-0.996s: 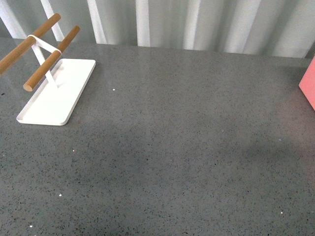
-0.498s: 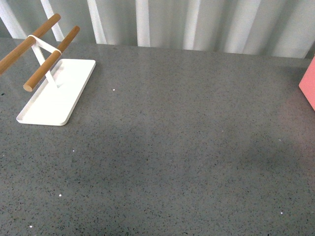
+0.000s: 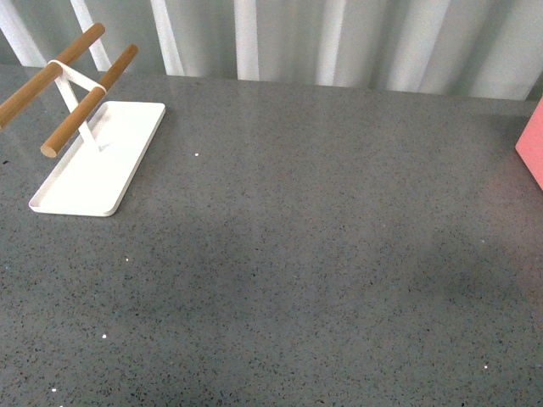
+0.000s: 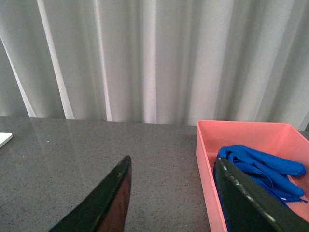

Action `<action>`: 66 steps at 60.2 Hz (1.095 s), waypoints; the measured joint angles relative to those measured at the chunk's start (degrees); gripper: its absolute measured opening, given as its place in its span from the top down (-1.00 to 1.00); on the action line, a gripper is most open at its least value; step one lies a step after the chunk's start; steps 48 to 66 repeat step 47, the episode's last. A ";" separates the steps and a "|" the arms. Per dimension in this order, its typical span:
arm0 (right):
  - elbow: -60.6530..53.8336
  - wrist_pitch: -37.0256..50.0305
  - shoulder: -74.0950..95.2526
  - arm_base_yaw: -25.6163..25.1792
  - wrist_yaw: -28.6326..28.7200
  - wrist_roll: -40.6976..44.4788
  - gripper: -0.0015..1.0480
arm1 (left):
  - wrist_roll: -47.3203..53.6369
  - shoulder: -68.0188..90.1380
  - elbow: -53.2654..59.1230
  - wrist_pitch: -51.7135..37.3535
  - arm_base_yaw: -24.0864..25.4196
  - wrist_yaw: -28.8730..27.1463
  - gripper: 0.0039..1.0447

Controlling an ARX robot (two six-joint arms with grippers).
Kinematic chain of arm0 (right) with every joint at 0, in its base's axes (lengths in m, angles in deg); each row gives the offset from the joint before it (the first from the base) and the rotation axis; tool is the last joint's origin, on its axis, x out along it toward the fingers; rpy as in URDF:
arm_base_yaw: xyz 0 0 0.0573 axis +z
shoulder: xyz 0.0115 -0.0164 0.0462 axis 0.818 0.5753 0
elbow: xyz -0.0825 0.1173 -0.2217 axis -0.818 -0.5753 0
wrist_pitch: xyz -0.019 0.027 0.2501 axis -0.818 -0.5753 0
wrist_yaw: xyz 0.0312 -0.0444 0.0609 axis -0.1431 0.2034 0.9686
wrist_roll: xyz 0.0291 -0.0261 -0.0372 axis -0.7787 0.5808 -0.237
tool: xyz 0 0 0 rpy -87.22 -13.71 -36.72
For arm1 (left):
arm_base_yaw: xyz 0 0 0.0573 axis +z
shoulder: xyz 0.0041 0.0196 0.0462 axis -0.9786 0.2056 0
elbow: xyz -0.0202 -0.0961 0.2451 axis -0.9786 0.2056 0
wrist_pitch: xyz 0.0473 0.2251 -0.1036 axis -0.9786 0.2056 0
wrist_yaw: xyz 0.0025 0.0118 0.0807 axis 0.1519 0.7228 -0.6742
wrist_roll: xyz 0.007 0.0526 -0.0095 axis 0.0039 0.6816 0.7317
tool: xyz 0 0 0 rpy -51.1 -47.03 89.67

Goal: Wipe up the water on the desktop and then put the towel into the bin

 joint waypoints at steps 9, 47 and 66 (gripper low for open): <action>0.00 0.00 0.00 0.00 0.00 0.00 -0.74 | 0.00 0.00 0.00 0.00 0.00 0.00 -0.87; 0.00 0.00 0.00 0.00 0.00 -0.04 -0.86 | 0.00 0.00 0.00 0.00 0.00 0.00 -0.87; 0.00 0.00 0.00 0.00 0.00 -0.04 -0.86 | 0.00 0.00 0.00 0.00 0.00 0.00 -0.87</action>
